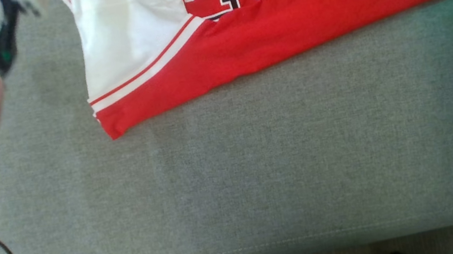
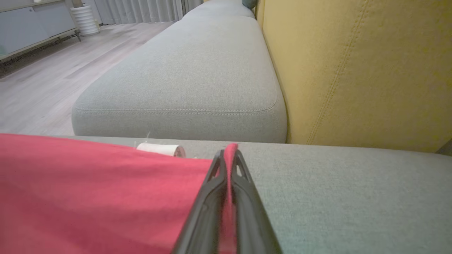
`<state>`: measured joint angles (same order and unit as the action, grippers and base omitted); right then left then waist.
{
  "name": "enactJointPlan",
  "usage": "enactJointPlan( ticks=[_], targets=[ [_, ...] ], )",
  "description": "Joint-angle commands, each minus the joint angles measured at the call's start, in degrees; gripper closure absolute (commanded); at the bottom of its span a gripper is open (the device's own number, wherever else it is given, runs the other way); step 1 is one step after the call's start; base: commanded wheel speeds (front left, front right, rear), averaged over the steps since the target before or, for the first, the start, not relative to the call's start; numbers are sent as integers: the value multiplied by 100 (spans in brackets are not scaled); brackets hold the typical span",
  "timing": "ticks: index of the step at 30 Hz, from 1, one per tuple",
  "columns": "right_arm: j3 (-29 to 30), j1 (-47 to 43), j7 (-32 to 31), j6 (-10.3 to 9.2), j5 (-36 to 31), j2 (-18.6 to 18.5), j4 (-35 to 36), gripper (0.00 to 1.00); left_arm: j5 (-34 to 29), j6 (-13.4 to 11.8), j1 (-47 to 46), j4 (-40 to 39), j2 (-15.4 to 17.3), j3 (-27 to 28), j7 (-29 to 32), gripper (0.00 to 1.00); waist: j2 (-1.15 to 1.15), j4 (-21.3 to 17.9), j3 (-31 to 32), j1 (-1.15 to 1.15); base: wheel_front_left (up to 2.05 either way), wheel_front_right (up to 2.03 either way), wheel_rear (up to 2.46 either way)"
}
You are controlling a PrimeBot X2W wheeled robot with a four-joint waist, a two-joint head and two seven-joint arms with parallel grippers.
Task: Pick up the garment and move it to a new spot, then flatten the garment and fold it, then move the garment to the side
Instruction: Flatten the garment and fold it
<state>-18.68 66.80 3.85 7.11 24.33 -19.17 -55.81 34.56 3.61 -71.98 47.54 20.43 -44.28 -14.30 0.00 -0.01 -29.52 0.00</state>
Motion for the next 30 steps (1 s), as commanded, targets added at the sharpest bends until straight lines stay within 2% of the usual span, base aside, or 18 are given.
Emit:
enactJointPlan(
  ticks=[1, 7, 17, 23, 30],
  targets=[
    [-161, -223, 120, 37, 218, -115, 206, 100, -83, 36, 131, -353, 367, 169, -67, 100, 0, 64, 218, 0, 0, 0, 0],
    [-476, -657, 137, 37, 645, -355, 394, 100, -153, -17, 868, -966, 543, 196, -69, 100, 0, 180, 547, 0, 0, 0, 0],
    [-1020, -1610, -606, 37, 1431, -834, 498, 100, -104, -256, 2361, -2182, 869, -140, 192, 100, 0, 326, 1176, 0, 0, 0, 0],
    [-1301, -1869, -778, 37, 1568, -995, 554, 100, -67, -404, 2908, -2692, 1013, -357, 502, 100, 0, 320, 1302, 0, 0, 0, 0],
    [-1601, -1826, -807, 37, 1459, -1023, 501, 100, -91, -452, 3092, -2729, 976, -533, 615, 100, 0, 261, 1203, 0, 0, 0, 0]
  ],
)
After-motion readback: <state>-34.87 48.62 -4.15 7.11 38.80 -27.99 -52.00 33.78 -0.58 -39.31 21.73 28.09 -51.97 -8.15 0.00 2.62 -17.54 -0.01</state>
